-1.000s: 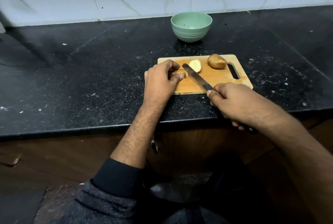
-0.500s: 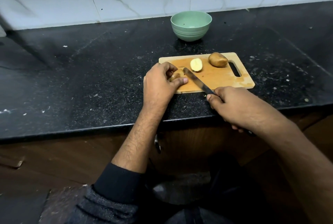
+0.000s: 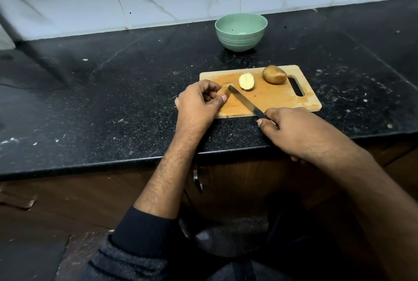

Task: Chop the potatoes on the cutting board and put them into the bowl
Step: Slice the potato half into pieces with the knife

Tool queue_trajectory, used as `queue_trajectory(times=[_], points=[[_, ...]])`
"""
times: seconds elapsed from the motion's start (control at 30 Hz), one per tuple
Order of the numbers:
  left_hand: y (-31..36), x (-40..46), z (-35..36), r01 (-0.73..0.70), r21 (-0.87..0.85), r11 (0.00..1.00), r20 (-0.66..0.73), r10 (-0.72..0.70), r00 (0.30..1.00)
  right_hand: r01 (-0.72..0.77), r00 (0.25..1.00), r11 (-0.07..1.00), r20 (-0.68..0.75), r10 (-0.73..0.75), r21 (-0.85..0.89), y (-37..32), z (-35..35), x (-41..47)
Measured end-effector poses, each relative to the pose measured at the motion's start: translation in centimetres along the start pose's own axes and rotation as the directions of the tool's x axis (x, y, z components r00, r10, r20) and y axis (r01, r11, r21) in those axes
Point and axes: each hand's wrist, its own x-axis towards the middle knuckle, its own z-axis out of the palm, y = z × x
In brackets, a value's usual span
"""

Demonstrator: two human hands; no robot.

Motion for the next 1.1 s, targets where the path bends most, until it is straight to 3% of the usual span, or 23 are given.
queue_trajectory(times=[0.4,0.53,0.73,0.87,1.1], points=[[0.4,-0.9,-0.4,0.018,-0.055,0.998,0.051,-0.015,0.999,0.025,0.999,0.997,0.024,-0.026,0.070,0.8,0.0,-1.4],[0.3,-1.2,-0.4,-0.008,0.082,0.997,0.001,0.008,1.000,0.016,1.000,0.996,0.021,-0.018,0.085,0.5,-0.1,-1.7],[-0.4,-1.6,-0.9,0.012,0.014,1.000,-0.050,-0.011,0.999,-0.028,0.999,0.984,0.023,0.024,0.174,-0.4,0.1,-2.3],[-0.7,-1.5,-1.1,-0.037,-0.022,0.999,0.006,0.037,0.999,-0.090,0.995,0.964,0.071,0.075,0.250,-1.0,0.3,-2.8],[-0.6,-1.2,-0.9,-0.082,0.065,0.994,0.048,0.079,0.996,-0.123,0.989,0.973,0.111,0.102,0.196,-3.4,0.4,-3.0]])
